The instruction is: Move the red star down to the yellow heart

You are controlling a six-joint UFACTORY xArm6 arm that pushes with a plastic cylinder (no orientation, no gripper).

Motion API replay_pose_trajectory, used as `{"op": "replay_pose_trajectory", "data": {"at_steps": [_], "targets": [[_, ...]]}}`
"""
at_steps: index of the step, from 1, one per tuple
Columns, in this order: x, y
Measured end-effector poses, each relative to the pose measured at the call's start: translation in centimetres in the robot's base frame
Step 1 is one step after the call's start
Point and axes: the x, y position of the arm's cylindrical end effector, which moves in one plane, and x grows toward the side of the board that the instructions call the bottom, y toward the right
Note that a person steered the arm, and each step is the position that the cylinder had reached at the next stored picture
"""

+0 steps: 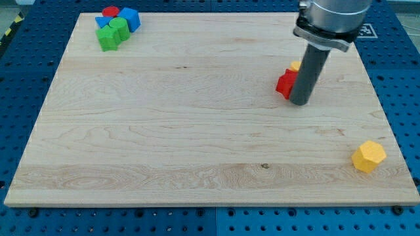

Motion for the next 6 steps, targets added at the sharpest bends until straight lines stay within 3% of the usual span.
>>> {"op": "replay_pose_trajectory", "data": {"at_steps": [2, 3, 4, 6], "targets": [[-1.7, -8.4], [-6.4, -9.8], [-10.7, -6.7], [-7.1, -5.1]]}}
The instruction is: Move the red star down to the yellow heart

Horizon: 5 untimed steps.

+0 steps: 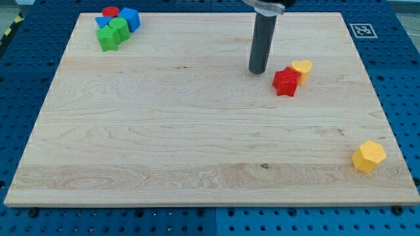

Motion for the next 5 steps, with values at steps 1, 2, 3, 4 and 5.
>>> {"op": "replay_pose_trajectory", "data": {"at_steps": [1, 2, 3, 4, 5], "targets": [[1.2, 0.6], [2.1, 1.5], [2.2, 1.6], [2.2, 2.2], [2.2, 2.4]]}}
